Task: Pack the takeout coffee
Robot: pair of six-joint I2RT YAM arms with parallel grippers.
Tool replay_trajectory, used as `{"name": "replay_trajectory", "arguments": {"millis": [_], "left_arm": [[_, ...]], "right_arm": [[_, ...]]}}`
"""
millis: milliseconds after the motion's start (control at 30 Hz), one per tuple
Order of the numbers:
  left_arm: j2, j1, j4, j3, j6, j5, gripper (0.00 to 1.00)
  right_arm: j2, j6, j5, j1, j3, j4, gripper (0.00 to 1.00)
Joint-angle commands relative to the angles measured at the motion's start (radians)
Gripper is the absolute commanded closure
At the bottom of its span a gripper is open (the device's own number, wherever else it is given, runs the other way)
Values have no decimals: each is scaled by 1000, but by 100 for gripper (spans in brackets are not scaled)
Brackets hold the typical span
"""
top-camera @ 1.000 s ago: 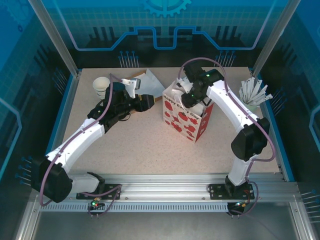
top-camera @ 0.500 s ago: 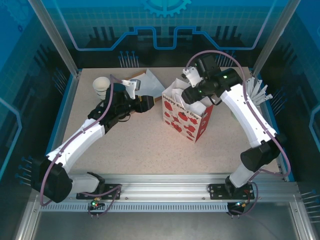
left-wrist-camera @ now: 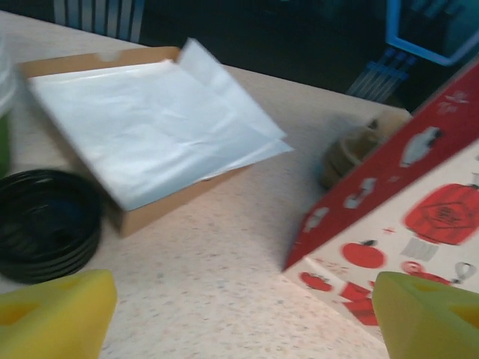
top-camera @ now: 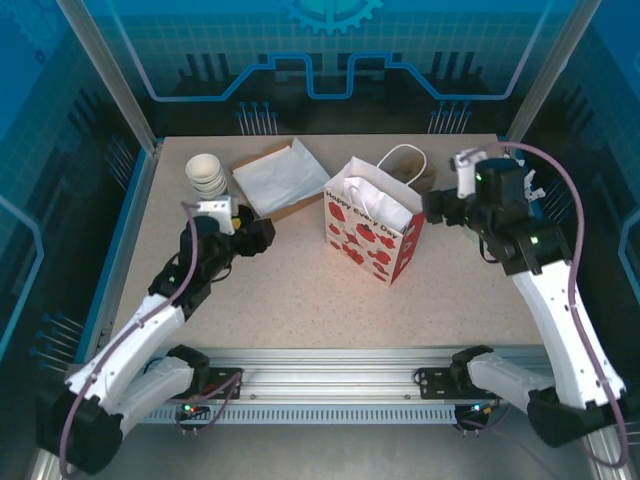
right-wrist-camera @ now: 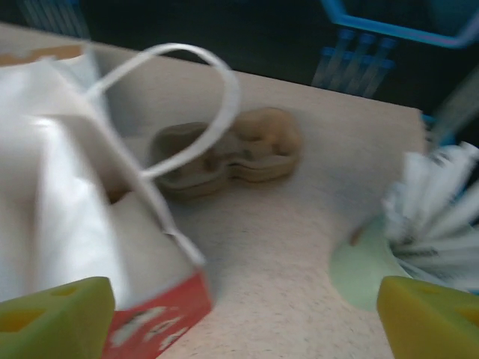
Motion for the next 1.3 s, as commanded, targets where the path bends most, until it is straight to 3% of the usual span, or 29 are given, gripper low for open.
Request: {"name": "replay_trajectory", "arguments": {"millis": [0, 200, 433, 633, 767, 1033, 1167, 1267], "left_arm": [[-67, 50, 95, -88, -16, -133, 6], [-44, 127, 184, -187, 26, -277, 1], [128, 153, 297, -197, 182, -399, 1], [263, 247, 487, -237, 234, -305, 1], [382, 298, 657, -264, 237, -181, 1], [568, 316, 884, -251, 300, -96, 1], [700, 323, 1092, -287, 309, -66, 1], [690, 324, 1017, -258, 310, -40, 1]], "right_arm": [[-38, 78, 83, -79, -153, 133, 4], [-76, 121, 143, -147, -474, 386, 1], [81, 115, 144, -169, -677, 759, 0], [187, 56, 146, -190, -797, 1036, 0], [220, 43, 90, -207, -873, 1227, 0], [289, 41, 9, -223, -935, 1450, 0], [340, 45, -29, -221, -967, 1573, 0], [367, 32, -34, -212, -967, 1595, 0]]}}
